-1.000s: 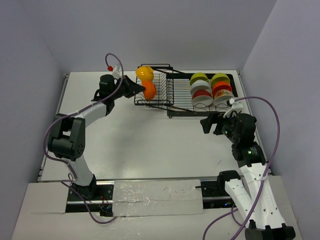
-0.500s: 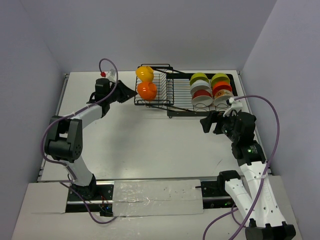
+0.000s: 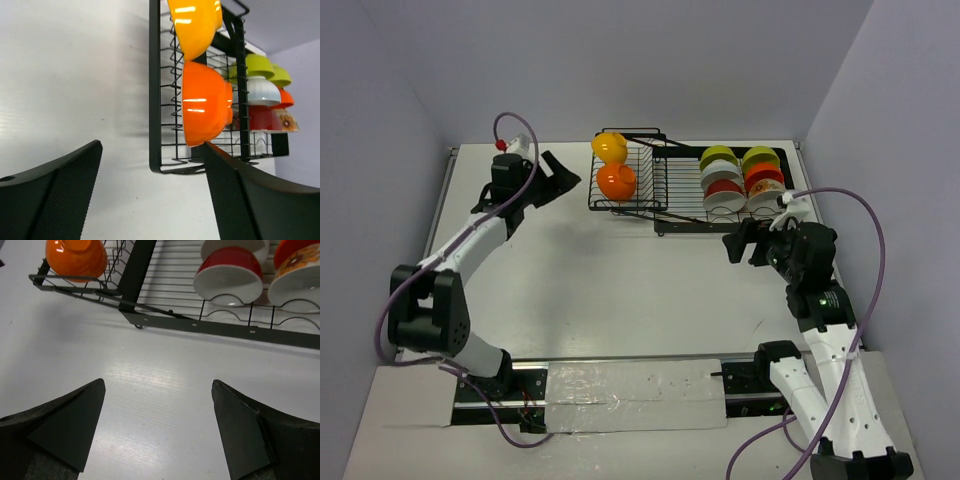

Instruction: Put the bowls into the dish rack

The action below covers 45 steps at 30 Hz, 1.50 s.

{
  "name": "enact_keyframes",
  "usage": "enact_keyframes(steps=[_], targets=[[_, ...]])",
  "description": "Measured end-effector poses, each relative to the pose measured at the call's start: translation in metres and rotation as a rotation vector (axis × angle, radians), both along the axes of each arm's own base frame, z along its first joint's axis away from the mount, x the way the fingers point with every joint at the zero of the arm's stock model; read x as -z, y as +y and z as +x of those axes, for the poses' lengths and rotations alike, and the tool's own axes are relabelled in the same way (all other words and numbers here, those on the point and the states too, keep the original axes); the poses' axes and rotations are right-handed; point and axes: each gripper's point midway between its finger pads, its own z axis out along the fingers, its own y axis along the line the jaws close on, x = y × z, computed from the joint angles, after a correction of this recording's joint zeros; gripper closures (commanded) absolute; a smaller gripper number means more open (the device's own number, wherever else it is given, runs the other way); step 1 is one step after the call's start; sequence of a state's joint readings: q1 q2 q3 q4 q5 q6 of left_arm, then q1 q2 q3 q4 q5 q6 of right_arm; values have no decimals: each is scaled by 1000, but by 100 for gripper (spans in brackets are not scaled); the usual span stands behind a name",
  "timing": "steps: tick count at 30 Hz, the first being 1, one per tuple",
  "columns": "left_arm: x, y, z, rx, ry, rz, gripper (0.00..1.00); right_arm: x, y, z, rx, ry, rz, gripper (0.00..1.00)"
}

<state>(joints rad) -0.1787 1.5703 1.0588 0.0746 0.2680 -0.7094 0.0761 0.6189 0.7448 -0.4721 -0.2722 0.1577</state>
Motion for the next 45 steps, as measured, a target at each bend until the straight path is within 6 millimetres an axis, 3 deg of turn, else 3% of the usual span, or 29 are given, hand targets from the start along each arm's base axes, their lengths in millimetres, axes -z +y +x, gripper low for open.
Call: enact_keyframes(steps=[5,9,13,17,22,26,31,36,45], targets=[[-57,31,-17,-95,-102,120,1,-31,-9,-1,48,-59,-20,2],[-126,61,-41,-193,-250,217,1,-78,-24,-3,118,-157,-51,0],[-189,92,-79,-297,-399,299,1,-127,-38,-10,195,-259,-79,0],[-236,120,-125,-395,-513,358,1,-174,-51,-19,278,-356,-89,0],[-277,146,-168,-491,-591,412,1,-199,-66,-26,361,-424,-113,0],[-293,162,-192,-555,-614,435,1,-213,-73,-34,400,-484,-111,0],[-292,170,-206,-588,-602,449,1,-240,-86,-58,459,-599,-69,0],[-290,172,-207,-591,-590,456,1,-253,-92,-73,477,-676,-53,0],[-289,170,-200,-589,-576,460,1,-253,-90,-74,456,-704,-79,0]])
